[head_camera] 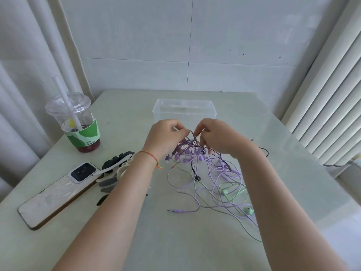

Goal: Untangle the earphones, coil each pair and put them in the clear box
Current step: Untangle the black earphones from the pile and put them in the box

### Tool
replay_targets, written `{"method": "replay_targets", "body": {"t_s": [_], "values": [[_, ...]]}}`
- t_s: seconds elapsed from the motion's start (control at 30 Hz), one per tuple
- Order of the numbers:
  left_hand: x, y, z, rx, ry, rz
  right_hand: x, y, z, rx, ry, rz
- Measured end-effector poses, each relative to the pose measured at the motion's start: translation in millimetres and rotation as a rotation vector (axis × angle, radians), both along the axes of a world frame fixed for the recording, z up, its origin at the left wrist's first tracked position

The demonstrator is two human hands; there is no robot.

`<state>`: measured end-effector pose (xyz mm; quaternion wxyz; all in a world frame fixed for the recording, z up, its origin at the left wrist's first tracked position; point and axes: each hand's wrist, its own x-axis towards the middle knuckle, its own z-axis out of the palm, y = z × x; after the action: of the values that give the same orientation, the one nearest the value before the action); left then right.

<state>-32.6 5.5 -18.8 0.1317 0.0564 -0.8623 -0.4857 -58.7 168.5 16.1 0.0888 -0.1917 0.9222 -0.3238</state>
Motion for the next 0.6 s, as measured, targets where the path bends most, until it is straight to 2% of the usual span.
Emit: {"method": "replay_targets", "body": {"t_s": [0.13, 0.37, 0.6], "values": [[0.0, 2.3, -0.6, 0.013, 0.012, 0.024, 1.0, -1.7, -0.6, -0.032, -0.055, 0.019], [1.5, 4.0, -0.8, -0.004, 0.011, 0.041, 0.2, -3.4, -5.4, 0.062, -0.080, 0.015], [1.8, 3.7, -0.4, -0.049, 0.040, 0.119, 5.3, -7.1, -0.8, -0.079, -0.222, -0.014]]}}
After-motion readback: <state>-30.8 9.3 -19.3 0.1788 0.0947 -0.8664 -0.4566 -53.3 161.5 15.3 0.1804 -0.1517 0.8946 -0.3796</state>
